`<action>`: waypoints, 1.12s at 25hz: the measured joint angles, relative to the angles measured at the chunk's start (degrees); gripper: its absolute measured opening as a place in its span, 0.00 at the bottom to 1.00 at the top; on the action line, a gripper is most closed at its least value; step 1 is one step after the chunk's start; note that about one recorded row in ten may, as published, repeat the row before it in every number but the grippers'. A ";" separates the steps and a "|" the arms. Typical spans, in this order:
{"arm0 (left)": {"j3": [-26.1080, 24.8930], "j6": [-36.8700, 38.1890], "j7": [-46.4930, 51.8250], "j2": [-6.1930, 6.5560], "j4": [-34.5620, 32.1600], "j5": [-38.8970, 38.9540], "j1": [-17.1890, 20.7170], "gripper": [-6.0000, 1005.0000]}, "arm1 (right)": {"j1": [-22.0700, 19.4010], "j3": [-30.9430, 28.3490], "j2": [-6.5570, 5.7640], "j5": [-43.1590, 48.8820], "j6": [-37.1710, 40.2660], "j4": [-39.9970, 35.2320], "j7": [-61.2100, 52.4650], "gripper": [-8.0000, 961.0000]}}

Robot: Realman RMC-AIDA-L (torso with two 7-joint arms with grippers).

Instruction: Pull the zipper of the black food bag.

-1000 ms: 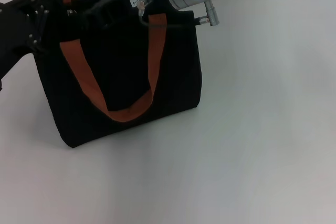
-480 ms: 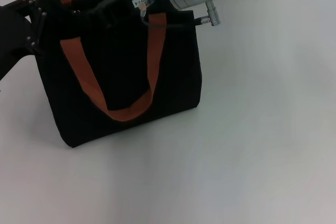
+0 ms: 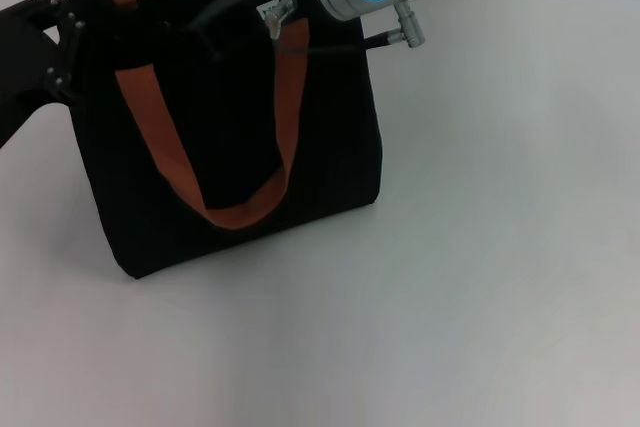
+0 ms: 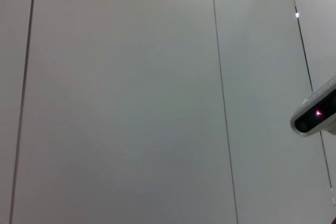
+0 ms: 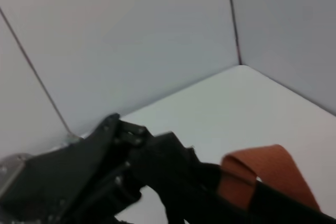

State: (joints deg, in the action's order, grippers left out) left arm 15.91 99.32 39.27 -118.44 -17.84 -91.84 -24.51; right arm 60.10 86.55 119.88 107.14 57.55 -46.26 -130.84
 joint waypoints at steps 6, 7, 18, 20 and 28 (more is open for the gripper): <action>-0.04 -0.20 -0.16 0.03 0.00 0.29 0.00 0.03 | -1.59 -0.05 -0.21 1.58 -0.08 -1.74 -1.93 0.01; -0.04 -0.20 -0.16 0.03 0.00 0.29 0.00 0.03 | -1.89 -0.17 -0.22 2.15 -0.06 -2.02 -2.20 0.01; -0.62 -0.31 -0.19 0.14 -0.01 0.32 0.03 0.03 | -5.59 -0.59 -0.43 6.33 0.40 -6.46 -5.32 0.01; -0.63 -0.31 -0.19 0.14 -0.01 0.36 0.08 0.03 | -7.37 -0.98 -0.50 6.66 0.49 -8.78 -5.66 0.01; -0.66 -0.35 -0.01 0.22 -0.06 0.41 0.17 0.03 | -11.29 -4.29 -0.61 8.03 2.50 -12.39 -6.38 0.01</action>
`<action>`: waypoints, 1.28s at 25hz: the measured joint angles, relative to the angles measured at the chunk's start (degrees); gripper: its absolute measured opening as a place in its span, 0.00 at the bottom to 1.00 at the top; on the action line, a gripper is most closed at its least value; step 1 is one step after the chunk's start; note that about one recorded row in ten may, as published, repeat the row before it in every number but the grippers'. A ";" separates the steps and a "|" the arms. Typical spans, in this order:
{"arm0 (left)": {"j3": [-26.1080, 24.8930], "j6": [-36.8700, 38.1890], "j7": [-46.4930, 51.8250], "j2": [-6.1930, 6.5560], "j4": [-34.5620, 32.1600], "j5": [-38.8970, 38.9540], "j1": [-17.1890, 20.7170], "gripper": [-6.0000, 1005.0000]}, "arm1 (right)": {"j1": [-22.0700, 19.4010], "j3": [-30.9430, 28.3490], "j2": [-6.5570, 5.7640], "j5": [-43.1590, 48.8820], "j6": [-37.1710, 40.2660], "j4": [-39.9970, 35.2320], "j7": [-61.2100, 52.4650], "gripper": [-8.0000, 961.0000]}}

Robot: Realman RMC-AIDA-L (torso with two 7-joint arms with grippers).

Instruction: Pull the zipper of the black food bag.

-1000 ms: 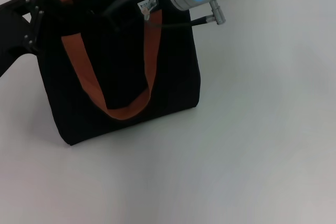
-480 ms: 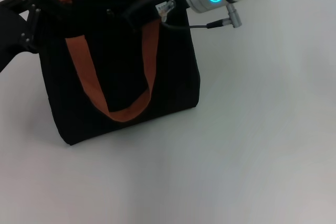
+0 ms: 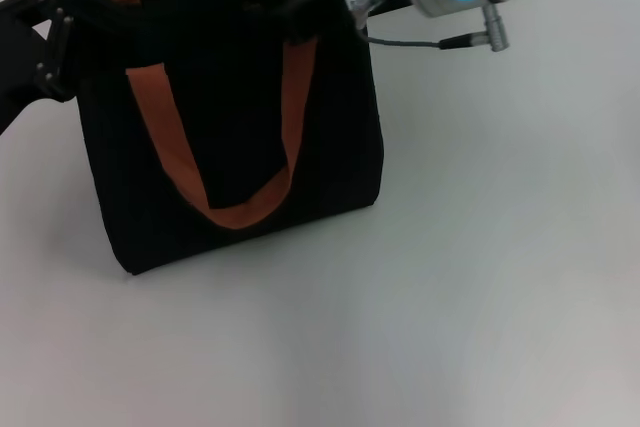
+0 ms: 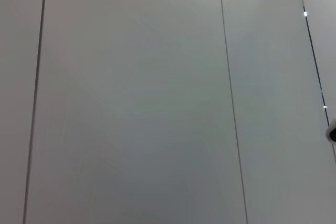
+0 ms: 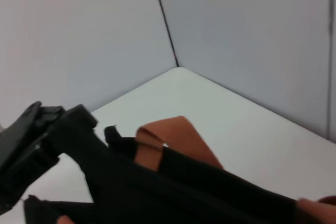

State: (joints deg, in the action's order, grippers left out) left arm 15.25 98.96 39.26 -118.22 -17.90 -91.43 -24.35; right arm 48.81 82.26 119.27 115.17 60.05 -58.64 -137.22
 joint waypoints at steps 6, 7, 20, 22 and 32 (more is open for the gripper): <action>-0.18 -0.14 0.02 0.02 -0.05 0.00 0.00 0.03 | -1.85 -2.07 -0.02 0.49 0.59 -0.92 0.00 0.01; -0.21 -0.28 0.03 0.02 -0.08 0.00 0.00 0.03 | -2.19 -2.62 -0.02 0.94 0.74 -1.09 0.05 0.01; -0.65 -0.69 0.03 -0.03 0.02 0.03 0.33 0.03 | -5.53 -5.48 0.01 2.16 1.77 -3.21 0.45 0.01; -0.69 -0.70 0.03 -0.06 0.03 0.08 0.35 0.03 | -5.74 -5.54 0.02 2.22 1.75 -3.46 0.46 0.01; -0.68 -0.75 0.03 -0.20 0.06 0.11 0.36 0.03 | -7.54 -8.79 0.08 -1.85 2.45 -3.54 2.69 0.01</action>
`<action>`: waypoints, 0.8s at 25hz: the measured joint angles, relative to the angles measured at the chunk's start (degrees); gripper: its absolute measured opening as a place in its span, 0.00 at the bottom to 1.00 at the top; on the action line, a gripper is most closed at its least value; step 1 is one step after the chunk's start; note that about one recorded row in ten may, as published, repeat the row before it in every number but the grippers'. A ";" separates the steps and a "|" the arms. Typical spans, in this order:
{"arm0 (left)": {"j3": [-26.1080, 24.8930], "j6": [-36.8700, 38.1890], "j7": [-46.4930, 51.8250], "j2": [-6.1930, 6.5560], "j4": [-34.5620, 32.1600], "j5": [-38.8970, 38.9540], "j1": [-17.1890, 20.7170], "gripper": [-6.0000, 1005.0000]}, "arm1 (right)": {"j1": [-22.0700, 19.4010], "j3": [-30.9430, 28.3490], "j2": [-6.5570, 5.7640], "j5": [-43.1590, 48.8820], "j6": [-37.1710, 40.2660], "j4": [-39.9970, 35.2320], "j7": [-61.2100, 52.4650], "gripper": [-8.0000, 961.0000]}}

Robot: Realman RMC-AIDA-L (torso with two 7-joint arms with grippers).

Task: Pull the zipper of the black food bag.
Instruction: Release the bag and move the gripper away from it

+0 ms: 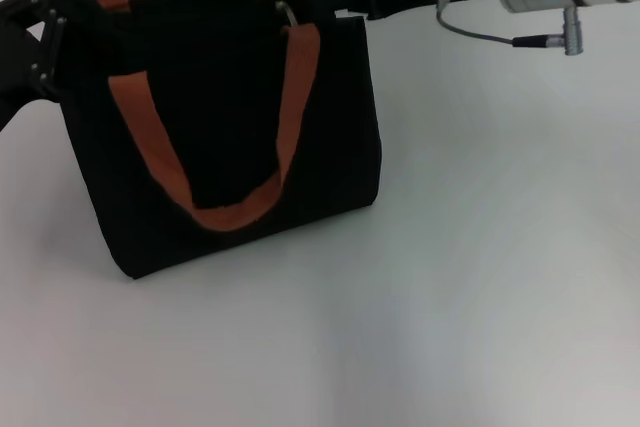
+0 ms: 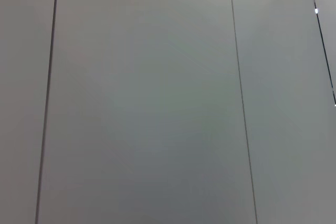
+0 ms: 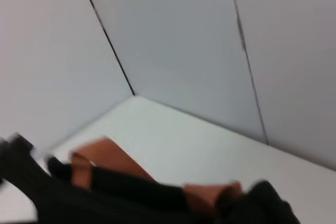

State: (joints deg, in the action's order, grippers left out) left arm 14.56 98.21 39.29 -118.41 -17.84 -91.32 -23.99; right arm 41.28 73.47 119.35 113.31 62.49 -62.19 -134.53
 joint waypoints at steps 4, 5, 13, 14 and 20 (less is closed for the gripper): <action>0.02 -0.03 0.00 -0.05 0.01 0.01 0.05 0.03 | -1.80 -2.54 -0.01 -7.69 2.58 1.44 6.86 0.03; 0.03 -0.04 0.00 -0.06 0.17 0.19 0.10 0.03 | -2.44 -3.27 -0.03 -10.30 3.56 1.90 9.48 0.04; -0.05 -0.61 0.95 -0.04 0.66 1.17 0.62 0.07 | -7.90 -8.95 -0.22 -26.82 18.79 9.83 31.42 0.32; -0.05 -0.61 0.95 -0.04 0.66 1.17 0.62 0.12 | -7.90 -8.95 -0.22 -26.82 18.79 9.83 31.42 0.40; 3.21 -2.17 15.94 2.88 -5.08 -1.21 1.66 0.32 | -8.56 -11.64 -0.27 -26.87 28.27 19.64 47.80 0.59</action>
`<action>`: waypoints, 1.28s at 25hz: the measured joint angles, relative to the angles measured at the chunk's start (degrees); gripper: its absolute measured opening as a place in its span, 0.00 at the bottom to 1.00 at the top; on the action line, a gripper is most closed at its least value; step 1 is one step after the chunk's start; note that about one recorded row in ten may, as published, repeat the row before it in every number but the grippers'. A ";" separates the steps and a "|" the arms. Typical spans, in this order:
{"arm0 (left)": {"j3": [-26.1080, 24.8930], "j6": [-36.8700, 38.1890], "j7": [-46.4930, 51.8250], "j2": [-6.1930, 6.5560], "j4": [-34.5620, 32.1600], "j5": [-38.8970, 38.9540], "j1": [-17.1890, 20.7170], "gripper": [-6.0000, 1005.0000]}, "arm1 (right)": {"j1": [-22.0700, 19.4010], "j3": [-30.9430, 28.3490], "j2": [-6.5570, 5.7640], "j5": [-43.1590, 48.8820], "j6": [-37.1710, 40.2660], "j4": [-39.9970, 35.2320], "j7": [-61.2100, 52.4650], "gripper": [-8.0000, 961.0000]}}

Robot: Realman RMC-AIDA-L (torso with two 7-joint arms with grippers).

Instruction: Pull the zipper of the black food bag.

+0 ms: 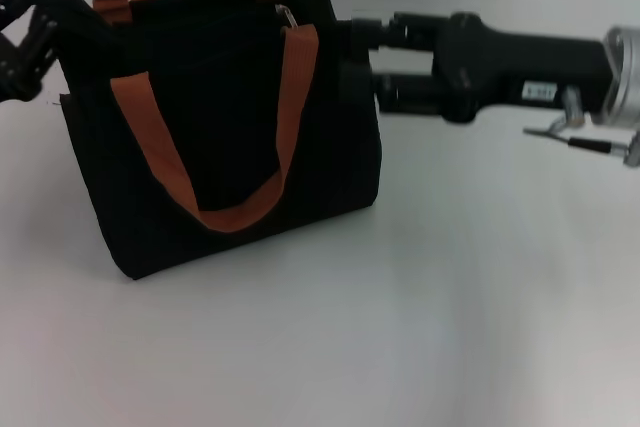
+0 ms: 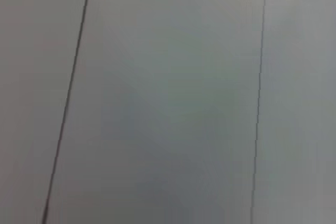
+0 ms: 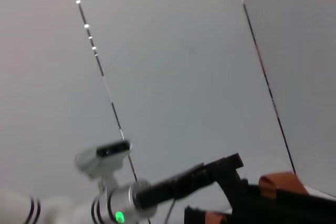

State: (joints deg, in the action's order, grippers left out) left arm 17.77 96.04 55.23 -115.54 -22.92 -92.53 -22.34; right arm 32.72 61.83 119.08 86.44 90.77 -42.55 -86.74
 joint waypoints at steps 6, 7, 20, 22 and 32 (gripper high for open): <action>6.01 2.25 12.83 4.15 -6.41 -2.82 1.60 0.43 | -0.91 0.23 -0.40 0.19 -0.34 4.83 7.17 0.73; 7.66 2.89 15.83 5.38 -7.86 -4.06 1.83 0.45 | -0.91 0.23 -0.40 0.19 -0.34 4.83 7.17 0.75; 9.23 11.43 27.94 8.58 -21.27 -11.95 -0.01 0.83 | -0.73 0.04 -0.26 5.23 -1.88 5.75 9.54 0.82; 9.40 11.13 27.96 8.58 -21.58 -12.65 -0.46 0.83 | -0.80 0.04 -0.26 5.24 -2.15 5.76 9.56 0.82; 9.78 10.24 30.03 7.71 -23.82 -26.52 -6.17 0.84 | -0.51 -0.05 -0.39 5.23 -3.83 5.89 9.60 0.82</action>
State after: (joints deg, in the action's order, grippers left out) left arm 27.55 106.28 85.26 -107.83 -46.74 -119.05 -28.50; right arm 32.21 61.78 118.68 91.68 86.94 -36.66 -77.13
